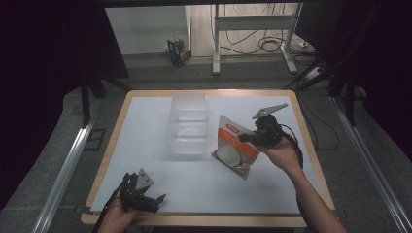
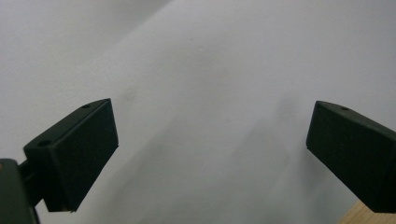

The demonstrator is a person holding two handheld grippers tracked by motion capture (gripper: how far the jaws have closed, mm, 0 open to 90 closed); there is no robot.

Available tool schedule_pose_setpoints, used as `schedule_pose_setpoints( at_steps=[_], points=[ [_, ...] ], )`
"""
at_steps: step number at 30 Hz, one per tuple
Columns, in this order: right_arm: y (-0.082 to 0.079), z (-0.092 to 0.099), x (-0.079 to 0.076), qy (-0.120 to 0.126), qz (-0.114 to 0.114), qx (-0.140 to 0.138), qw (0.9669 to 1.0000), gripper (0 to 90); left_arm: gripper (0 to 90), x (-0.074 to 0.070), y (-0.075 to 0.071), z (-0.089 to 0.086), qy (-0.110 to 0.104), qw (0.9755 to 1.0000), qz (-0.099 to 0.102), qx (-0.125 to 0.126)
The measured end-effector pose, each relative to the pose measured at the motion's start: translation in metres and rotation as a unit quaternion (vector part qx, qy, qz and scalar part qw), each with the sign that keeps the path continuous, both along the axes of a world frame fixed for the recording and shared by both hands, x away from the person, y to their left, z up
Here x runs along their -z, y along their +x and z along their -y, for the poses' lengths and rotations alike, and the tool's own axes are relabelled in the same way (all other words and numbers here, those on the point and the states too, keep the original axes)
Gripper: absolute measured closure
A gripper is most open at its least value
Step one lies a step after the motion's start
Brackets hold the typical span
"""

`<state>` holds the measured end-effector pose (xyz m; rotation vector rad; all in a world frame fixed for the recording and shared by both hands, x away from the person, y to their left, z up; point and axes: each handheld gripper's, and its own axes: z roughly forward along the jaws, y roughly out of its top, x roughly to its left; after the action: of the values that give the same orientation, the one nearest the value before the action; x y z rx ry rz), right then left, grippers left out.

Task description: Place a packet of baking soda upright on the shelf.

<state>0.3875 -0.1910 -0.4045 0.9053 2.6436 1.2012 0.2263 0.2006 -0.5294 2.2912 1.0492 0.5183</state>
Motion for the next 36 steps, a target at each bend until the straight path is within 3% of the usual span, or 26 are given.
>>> schedule_pose_setpoints(
  at_steps=[8,14,24,36],
  points=[
    [0.001,-0.001,-0.01,-0.009,0.021,-0.01,0.9997,88.7,2.3,0.0,0.0,0.0,0.001,1.0,-0.001,0.0],
    [0.007,-0.001,-0.02,-0.012,0.031,0.0,0.9995,88.7,2.3,0.0,0.0,0.0,0.0,1.0,-0.001,0.0],
    [0.026,-0.004,-0.038,-0.001,0.045,0.006,0.999,88.7,2.0,0.0,0.0,-0.001,-0.001,1.0,-0.001,0.0],
    [0.052,-0.02,-0.059,0.02,0.059,0.014,0.998,88.7,1.7,0.0,0.0,-0.001,-0.007,1.0,-0.002,0.0]
  ],
)
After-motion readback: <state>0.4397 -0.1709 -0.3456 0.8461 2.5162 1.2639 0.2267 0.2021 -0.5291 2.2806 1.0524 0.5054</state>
